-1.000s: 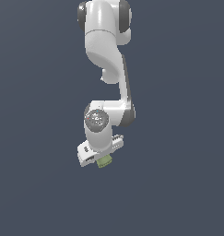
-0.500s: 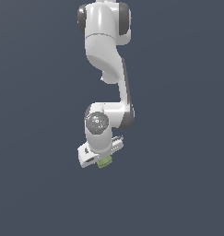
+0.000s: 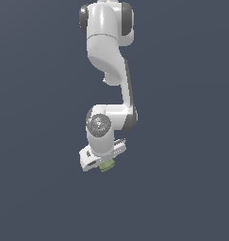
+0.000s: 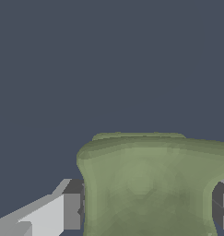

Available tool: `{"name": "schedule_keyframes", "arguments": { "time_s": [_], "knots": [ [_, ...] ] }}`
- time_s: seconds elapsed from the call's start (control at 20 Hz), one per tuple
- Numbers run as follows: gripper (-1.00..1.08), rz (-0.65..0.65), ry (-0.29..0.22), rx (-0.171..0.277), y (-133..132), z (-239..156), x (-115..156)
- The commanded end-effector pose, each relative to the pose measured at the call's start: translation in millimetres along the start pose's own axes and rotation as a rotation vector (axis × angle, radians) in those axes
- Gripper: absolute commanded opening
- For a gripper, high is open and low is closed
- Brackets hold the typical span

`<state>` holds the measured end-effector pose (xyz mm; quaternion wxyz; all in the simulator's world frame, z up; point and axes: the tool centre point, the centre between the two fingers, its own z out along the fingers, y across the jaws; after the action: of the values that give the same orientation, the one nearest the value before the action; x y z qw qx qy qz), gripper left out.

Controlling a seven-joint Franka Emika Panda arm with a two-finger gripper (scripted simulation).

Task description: Pick up the object and move it to a goal position.

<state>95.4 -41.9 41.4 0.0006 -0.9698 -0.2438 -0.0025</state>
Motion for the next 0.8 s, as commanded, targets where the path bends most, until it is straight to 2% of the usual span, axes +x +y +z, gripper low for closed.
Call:
{"name": "schedule_keyframes", "arguments": {
  "time_s": [0.0,0.15,0.3,0.5,0.75],
  "knots": [
    [-1.00,0.000,0.016,-0.002,3.0,-5.1,2.9],
    [-1.00,-0.001,0.060,-0.007,10.3,-18.5,10.7],
    [-1.00,-0.002,0.126,-0.014,21.1,-39.4,21.3],
    [-1.00,-0.004,0.240,-0.027,39.6,-77.3,36.3],
    [-1.00,-0.008,0.408,-0.045,65.5,-135.7,50.2]
  ]
}}
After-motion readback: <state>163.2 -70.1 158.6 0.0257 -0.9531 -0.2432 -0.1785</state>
